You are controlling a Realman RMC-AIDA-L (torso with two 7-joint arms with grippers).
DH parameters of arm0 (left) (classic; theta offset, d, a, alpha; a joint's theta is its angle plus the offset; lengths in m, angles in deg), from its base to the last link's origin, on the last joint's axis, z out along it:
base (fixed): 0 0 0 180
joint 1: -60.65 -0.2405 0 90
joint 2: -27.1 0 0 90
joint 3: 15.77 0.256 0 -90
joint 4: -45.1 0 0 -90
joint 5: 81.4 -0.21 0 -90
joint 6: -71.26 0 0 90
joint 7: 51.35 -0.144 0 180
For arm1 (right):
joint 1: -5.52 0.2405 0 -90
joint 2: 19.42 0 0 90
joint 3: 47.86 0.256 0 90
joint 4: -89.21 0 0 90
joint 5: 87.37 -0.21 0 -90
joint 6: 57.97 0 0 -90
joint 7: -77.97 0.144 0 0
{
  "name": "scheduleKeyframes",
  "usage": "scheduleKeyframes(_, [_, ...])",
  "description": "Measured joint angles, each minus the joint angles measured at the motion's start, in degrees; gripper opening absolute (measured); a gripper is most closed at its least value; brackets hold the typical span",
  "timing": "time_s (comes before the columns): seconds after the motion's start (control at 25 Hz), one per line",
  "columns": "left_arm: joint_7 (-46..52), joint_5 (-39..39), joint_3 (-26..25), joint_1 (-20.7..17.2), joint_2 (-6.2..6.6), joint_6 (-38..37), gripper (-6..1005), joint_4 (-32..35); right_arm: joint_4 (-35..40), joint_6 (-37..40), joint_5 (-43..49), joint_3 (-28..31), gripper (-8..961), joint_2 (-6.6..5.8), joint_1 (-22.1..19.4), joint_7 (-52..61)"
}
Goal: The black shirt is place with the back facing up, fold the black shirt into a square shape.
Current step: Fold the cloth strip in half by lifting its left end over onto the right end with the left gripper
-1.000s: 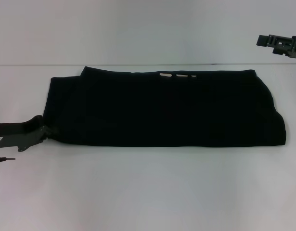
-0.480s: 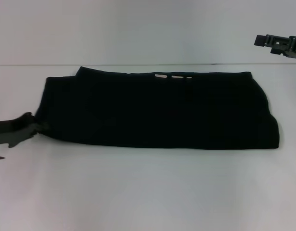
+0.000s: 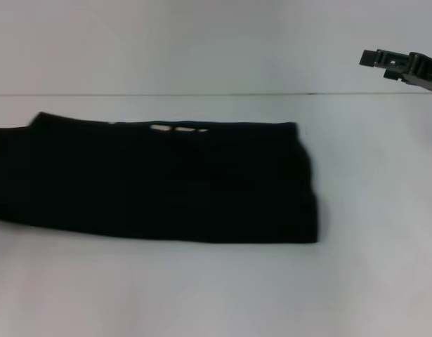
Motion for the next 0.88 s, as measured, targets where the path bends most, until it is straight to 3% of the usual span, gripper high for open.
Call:
scheduleKeyframes(0.16, [0.0,-0.74,-1.78,-0.75,0.78,-1.08,37,2.09,0.04,-0.35,-0.07,0.02,873,0.33,0.11,-0.23])
scheduleKeyframes(0.36, [-0.41,1.66,-2.05,1.07,1.39,-5.28,37,2.36,0.26,-0.28,-0.7,0.04,873,0.41,-0.5,-0.52])
scheduleKeyframes(0.48, [-2.0,8.69,0.74,7.1,1.21,-14.39,37,2.37,0.66,0.25,-1.83,0.1,873,-0.06,-2.11,-0.56])
scheduleKeyframes(0.64, [-1.92,13.46,8.05,14.77,-2.45,-18.16,38,2.03,3.1,2.95,-5.39,0.17,873,-1.48,-6.35,-0.48])
scheduleKeyframes(0.72, [-1.95,14.36,13.38,18.63,-6.11,-17.44,38,1.53,4.87,4.24,-7.2,0.28,873,-2.17,-8.8,-0.24])
scheduleKeyframes(0.84, [-2.97,14.86,20.73,22.39,-10.75,-12.14,59,-1.92,6.61,6.7,-9.41,1.29,873,-3.8,-12.4,-0.11])
scheduleKeyframes(0.88, [-3.77,15.41,23.67,23.41,-11.75,-9.25,66,-5.02,6.74,7.3,-9.55,1.86,873,-4.41,-13.18,-0.19])
